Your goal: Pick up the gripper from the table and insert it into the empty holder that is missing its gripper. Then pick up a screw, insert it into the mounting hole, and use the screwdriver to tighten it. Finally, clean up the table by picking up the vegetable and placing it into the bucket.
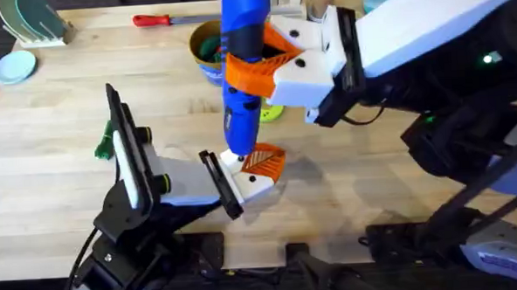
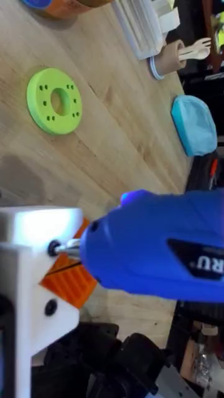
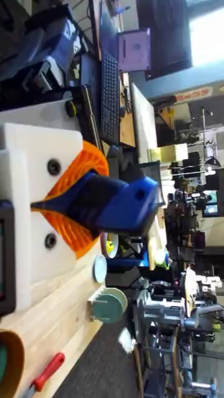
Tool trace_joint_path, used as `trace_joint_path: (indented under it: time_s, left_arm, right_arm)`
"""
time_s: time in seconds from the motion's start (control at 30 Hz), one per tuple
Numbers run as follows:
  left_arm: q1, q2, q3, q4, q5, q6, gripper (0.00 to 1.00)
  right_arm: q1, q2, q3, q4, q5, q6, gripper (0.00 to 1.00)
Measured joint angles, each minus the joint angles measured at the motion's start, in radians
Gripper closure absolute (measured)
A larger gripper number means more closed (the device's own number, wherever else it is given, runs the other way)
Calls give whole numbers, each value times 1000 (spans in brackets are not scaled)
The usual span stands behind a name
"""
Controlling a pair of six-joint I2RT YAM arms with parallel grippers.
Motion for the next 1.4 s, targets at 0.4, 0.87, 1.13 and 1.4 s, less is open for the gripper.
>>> trace_joint_path:
  time_s: [0.4, 0.87, 1.13, 1.4]
  left_arm:
    - [0, 0, 0, 0, 0, 0, 996]
    - [0, 0, 0, 0, -1, 0, 996]
    - [0, 0, 0, 0, -3, 0, 996]
    - [0, 0, 0, 0, -3, 0, 996]
  right_arm:
    - [-43, 2, -2, 229, -2, 37, 983]
    - [-460, 6, -2, -315, 278, -426, 983]
    - [-541, 12, -2, -675, 552, -953, 983]
    - [-541, 197, -2, -716, 808, -1447, 983]
